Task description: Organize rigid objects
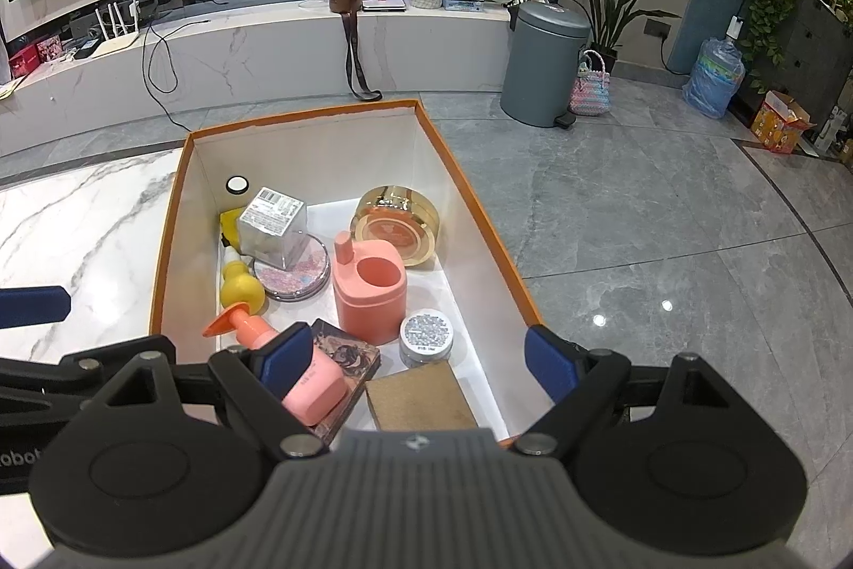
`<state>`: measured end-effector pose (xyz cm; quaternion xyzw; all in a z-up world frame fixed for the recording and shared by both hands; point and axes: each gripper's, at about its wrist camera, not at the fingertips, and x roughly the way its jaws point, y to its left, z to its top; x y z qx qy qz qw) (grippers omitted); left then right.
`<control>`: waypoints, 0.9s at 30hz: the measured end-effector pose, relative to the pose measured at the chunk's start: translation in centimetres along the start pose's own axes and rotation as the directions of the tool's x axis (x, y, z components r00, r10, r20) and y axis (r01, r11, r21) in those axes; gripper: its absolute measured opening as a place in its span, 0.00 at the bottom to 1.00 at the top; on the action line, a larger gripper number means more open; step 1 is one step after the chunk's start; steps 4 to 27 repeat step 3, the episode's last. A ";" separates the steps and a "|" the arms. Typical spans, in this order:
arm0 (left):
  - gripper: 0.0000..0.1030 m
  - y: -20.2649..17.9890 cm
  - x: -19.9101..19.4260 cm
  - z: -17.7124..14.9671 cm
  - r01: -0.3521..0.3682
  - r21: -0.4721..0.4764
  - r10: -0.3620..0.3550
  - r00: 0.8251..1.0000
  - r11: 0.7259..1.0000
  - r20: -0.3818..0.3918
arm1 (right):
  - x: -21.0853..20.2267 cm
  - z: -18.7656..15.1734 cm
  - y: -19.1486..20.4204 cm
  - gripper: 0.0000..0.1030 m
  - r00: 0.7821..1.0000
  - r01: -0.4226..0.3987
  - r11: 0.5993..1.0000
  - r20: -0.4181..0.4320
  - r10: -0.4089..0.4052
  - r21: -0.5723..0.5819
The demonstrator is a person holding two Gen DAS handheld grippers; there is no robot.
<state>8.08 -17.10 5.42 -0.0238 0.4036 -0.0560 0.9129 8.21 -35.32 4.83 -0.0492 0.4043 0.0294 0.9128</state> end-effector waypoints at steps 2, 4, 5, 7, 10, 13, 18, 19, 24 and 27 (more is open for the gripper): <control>0.97 -0.2 0.0 -0.1 0.000 0.004 0.000 1.000 1.000 0.016 | 0.0 -0.1 0.0 0.83 1.000 0.004 1.000 0.002 -0.004 0.002; 0.97 -0.2 0.0 -0.2 0.003 0.002 -0.003 1.000 1.000 0.015 | 0.0 -0.1 -0.1 0.83 1.000 0.007 1.000 0.004 -0.007 0.002; 0.97 -0.2 0.0 -0.2 0.003 0.002 -0.003 1.000 1.000 0.015 | 0.0 -0.1 -0.1 0.83 1.000 0.007 1.000 0.004 -0.007 0.002; 0.97 -0.2 0.0 -0.2 0.003 0.002 -0.003 1.000 1.000 0.015 | 0.0 -0.1 -0.1 0.83 1.000 0.007 1.000 0.004 -0.007 0.002; 0.97 -0.2 0.0 -0.2 0.003 0.002 -0.003 1.000 1.000 0.015 | 0.0 -0.1 -0.1 0.83 1.000 0.007 1.000 0.004 -0.007 0.002; 0.97 -0.2 0.0 -0.2 0.003 0.002 -0.003 1.000 1.000 0.015 | 0.0 -0.1 -0.1 0.83 1.000 0.007 1.000 0.004 -0.007 0.002; 0.97 -0.2 0.0 -0.2 0.003 0.002 -0.003 1.000 1.000 0.015 | 0.0 -0.1 -0.1 0.83 1.000 0.007 1.000 0.004 -0.007 0.002; 0.97 -0.2 0.0 -0.2 0.003 0.002 -0.003 1.000 1.000 0.015 | 0.0 -0.1 -0.1 0.83 1.000 0.007 1.000 0.004 -0.007 0.002; 0.97 -0.2 0.0 -0.2 0.003 0.002 -0.003 1.000 1.000 0.015 | 0.0 -0.1 -0.1 0.83 1.000 0.007 1.000 0.004 -0.007 0.002; 0.97 -0.2 0.0 -0.2 0.003 0.002 -0.003 1.000 1.000 0.015 | 0.0 -0.1 -0.1 0.83 1.000 0.007 1.000 0.004 -0.007 0.002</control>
